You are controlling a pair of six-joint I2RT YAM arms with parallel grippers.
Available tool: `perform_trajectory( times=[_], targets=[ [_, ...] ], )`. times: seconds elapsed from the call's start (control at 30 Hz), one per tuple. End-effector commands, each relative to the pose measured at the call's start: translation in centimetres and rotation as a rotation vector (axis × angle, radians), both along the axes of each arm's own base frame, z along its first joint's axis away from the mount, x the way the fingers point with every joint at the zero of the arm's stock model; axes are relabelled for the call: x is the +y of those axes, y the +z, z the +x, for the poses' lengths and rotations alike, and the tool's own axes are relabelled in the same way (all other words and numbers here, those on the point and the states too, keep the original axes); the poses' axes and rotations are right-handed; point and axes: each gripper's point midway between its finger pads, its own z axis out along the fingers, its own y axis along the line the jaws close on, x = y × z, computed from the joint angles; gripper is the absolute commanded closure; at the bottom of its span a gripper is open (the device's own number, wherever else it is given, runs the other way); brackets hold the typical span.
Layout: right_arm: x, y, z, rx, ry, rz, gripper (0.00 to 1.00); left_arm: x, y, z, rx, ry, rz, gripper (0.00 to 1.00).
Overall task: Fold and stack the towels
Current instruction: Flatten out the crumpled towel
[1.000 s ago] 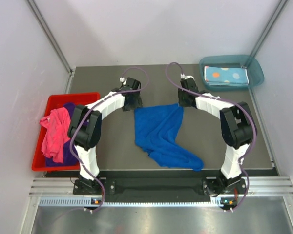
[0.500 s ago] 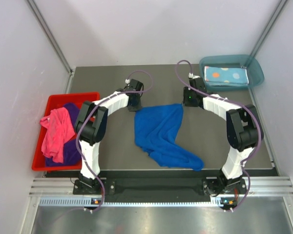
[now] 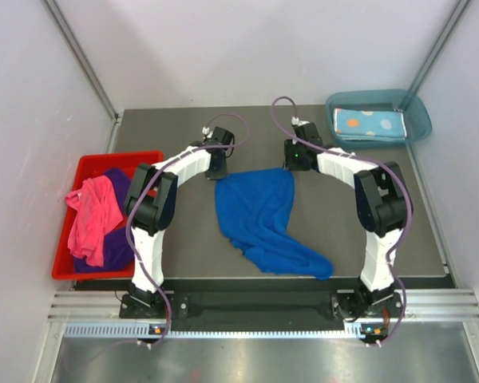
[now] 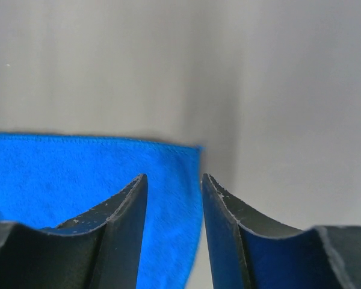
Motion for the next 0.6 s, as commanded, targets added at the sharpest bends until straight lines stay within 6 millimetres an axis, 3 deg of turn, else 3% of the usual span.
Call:
perform_trajectory(
  times=[0.0,0.1,0.23,0.37,0.57],
  targets=[
    [1.5,0.1,1.1,-0.014,0.017,-0.029,0.58,0.9,0.4,0.7,-0.001,0.001,0.037,0.89],
    [1.5,-0.8,1.4,-0.001,0.015,-0.079,0.57,0.8,0.4,0.7,-0.002,-0.004,0.033,0.83],
    [1.4,-1.6,1.0,0.009,0.003,-0.154,0.56,0.8,1.0,0.9,-0.015,-0.004,0.030,0.65],
    [0.7,-2.2,0.4,0.007,-0.021,-0.204,0.56,0.9,1.5,0.7,-0.023,-0.005,0.031,0.54],
    [0.3,-0.9,0.2,-0.034,-0.039,-0.210,0.55,0.5,2.5,0.5,-0.049,-0.020,-0.005,0.46]
  ],
)
